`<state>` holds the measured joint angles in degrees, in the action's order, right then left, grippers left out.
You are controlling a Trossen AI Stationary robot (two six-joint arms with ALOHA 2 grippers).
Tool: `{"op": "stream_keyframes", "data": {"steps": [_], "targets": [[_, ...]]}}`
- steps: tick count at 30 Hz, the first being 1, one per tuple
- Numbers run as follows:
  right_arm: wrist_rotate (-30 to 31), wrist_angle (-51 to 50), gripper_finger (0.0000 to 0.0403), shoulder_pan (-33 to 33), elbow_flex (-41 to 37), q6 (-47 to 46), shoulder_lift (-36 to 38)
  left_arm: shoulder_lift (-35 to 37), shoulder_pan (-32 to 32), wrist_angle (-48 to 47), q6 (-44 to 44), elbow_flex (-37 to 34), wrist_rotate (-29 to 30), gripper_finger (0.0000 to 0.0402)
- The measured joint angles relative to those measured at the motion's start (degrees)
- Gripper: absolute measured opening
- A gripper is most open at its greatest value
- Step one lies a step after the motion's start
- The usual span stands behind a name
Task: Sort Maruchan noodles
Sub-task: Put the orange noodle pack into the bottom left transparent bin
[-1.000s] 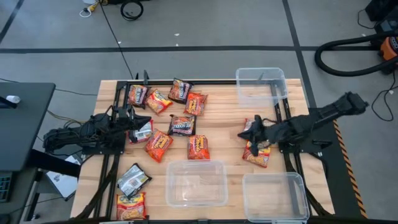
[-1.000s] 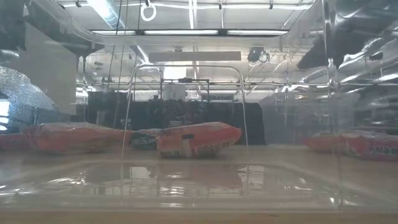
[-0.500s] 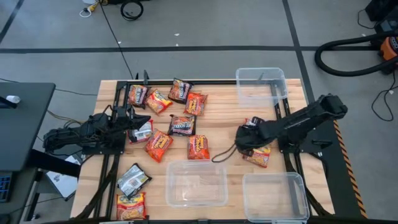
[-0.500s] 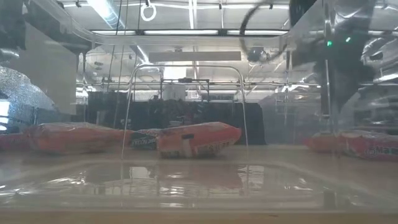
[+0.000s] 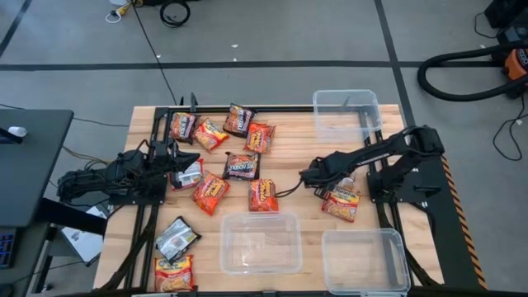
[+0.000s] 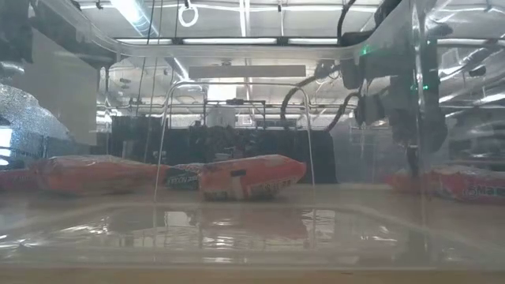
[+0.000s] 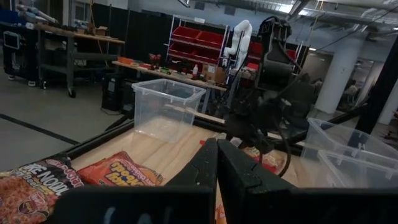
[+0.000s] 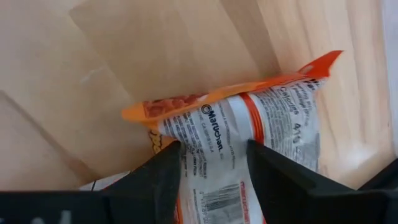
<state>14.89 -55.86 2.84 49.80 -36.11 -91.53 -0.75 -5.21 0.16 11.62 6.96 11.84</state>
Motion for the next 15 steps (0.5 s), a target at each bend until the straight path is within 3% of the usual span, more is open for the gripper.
{"op": "stream_keyframes", "data": {"steps": [5,10,15], "targets": [[0.92,1.26,0.0128,-0.36,0.03,-1.01,-1.48,0.00,0.00,0.02,0.06,0.00,0.00,0.0011],[0.00,2.59,0.0021,-0.45,-0.24,-1.24,1.12,0.00,0.00,0.04,0.06,0.00,0.00,0.0011],[-0.39,5.96,0.0012,-0.43,-0.24,-1.88,8.41,0.00,0.00,0.04,0.03,0.00,-0.02,0.0011]]}}
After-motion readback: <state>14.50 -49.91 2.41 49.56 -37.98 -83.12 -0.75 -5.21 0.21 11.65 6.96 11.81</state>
